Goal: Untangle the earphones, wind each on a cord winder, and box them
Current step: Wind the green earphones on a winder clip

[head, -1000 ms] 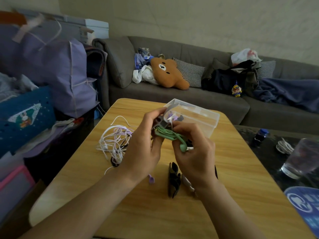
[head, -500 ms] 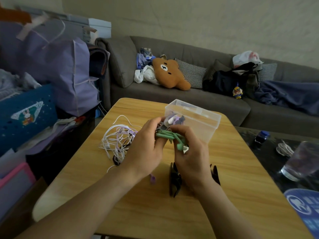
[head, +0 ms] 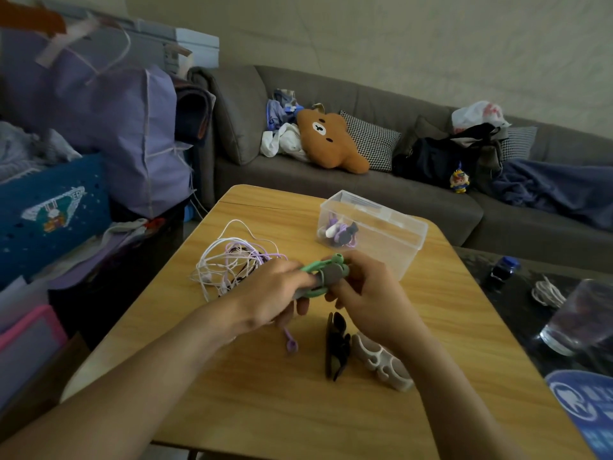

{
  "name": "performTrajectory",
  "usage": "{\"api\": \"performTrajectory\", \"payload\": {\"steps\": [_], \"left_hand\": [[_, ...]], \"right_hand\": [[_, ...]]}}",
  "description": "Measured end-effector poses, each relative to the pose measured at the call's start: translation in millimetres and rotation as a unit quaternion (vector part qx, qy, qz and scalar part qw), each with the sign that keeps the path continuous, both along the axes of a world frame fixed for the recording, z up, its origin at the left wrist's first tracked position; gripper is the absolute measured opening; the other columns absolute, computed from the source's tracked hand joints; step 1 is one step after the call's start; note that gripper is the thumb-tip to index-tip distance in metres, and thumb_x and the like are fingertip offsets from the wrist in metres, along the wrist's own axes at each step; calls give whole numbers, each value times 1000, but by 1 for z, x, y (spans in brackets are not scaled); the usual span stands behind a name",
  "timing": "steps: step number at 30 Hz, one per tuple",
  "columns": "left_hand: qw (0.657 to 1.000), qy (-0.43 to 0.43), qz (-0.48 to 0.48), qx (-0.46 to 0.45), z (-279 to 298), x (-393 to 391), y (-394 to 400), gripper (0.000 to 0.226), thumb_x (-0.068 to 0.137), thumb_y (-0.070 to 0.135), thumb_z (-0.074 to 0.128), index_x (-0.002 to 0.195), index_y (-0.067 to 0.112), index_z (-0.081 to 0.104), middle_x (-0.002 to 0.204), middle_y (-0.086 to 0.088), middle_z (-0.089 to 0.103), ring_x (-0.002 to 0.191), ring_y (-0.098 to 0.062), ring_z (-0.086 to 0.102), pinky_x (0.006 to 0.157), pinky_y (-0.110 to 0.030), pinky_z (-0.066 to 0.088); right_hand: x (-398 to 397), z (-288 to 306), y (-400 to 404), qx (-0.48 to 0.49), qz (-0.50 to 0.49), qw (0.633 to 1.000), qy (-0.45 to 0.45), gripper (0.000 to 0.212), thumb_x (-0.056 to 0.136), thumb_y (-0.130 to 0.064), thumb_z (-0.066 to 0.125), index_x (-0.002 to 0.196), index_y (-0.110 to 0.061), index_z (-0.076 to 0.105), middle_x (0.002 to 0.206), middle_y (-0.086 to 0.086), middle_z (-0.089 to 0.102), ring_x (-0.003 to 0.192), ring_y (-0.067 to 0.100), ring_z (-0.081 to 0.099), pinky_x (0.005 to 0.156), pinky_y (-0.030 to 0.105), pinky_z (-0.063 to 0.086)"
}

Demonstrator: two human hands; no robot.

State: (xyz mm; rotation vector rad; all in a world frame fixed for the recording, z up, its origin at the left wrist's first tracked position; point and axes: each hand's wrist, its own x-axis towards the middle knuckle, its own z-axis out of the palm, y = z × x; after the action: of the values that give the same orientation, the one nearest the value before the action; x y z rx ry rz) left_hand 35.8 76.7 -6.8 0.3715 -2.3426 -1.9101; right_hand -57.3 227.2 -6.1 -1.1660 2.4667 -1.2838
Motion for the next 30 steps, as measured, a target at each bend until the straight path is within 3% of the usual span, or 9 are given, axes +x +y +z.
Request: {"api": "performTrajectory", "payload": {"steps": [3, 5, 9, 11, 14, 17, 21, 26, 30], "left_hand": [[999, 28, 16, -25, 0, -2, -1, 29, 98, 27, 58, 79, 5, 58, 55, -6, 54, 38, -17, 38, 41, -24, 27], [997, 40, 36, -59, 0, -2, -1, 33, 97, 32, 61, 81, 3, 63, 53, -5, 58, 36, -16, 42, 41, -24, 32], [993, 52, 62, -91, -2, -2, 0, 33, 95, 36, 63, 83, 5, 68, 61, -9, 69, 41, -22, 50, 45, -28, 40], [991, 57, 80, -93, -1, -2, 0, 33, 94, 36, 64, 81, 6, 68, 62, -9, 71, 42, -24, 52, 47, -29, 42], [989, 67, 100, -86, 1, -2, 2, 29, 94, 33, 65, 81, 8, 69, 62, -8, 71, 43, -24, 53, 44, -26, 41], [995, 49, 63, -52, 4, -1, 5, 31, 97, 31, 60, 87, 3, 66, 62, -8, 70, 41, -24, 51, 44, -26, 37], [999, 19, 28, -8, 5, -3, 16, 37, 104, 30, 48, 76, 5, 50, 43, 4, 48, 30, -15, 38, 38, -20, 24], [983, 47, 38, -171, -8, -6, 21, 29, 104, 38, 44, 86, 15, 51, 65, -2, 54, 47, -16, 49, 55, -38, 40], [977, 61, 73, -193, -8, -8, 24, 25, 102, 39, 46, 89, 19, 56, 61, 1, 56, 51, -18, 54, 56, -41, 43]], "right_hand": [[0, 2, 1, -19, -36, 998, 40, 18, 93, -33, 66, 111, -28, 67, 86, -9, 71, 78, 5, 67, 73, 33, 59], [0, 3, 3, -25, -48, 997, 55, 21, 91, -35, 68, 111, -29, 68, 93, -12, 68, 81, 3, 64, 73, 31, 58], [-1, 5, 9, -81, -2, 995, -62, 45, 82, -17, 69, 124, -30, 61, 108, -8, 62, 90, 17, 66, 77, 43, 60], [2, 8, 10, -101, 0, 992, -72, 44, 80, -27, 75, 121, -31, 61, 110, -8, 61, 90, 15, 67, 77, 40, 61], [5, 8, 7, -93, -37, 995, 19, 40, 78, -40, 82, 112, -30, 64, 103, -12, 64, 87, 6, 66, 72, 27, 59], [3, 5, 6, -121, -70, 985, 100, 32, 77, -33, 83, 103, -27, 68, 98, -13, 63, 82, 7, 63, 69, 26, 56], [0, 1, 5, -132, -77, 963, 223, 24, 79, -24, 82, 100, -19, 71, 93, -9, 61, 76, 8, 60, 60, 22, 52], [2, -3, 2, -80, -102, 957, 258, 6, 84, -20, 74, 89, -18, 75, 80, -10, 66, 69, 6, 62, 62, 32, 56], [2, -8, -3, -36, -104, 962, 250, 8, 90, -23, 66, 92, -15, 63, 105, -1, 55, 90, 15, 58, 76, 31, 56]]}}
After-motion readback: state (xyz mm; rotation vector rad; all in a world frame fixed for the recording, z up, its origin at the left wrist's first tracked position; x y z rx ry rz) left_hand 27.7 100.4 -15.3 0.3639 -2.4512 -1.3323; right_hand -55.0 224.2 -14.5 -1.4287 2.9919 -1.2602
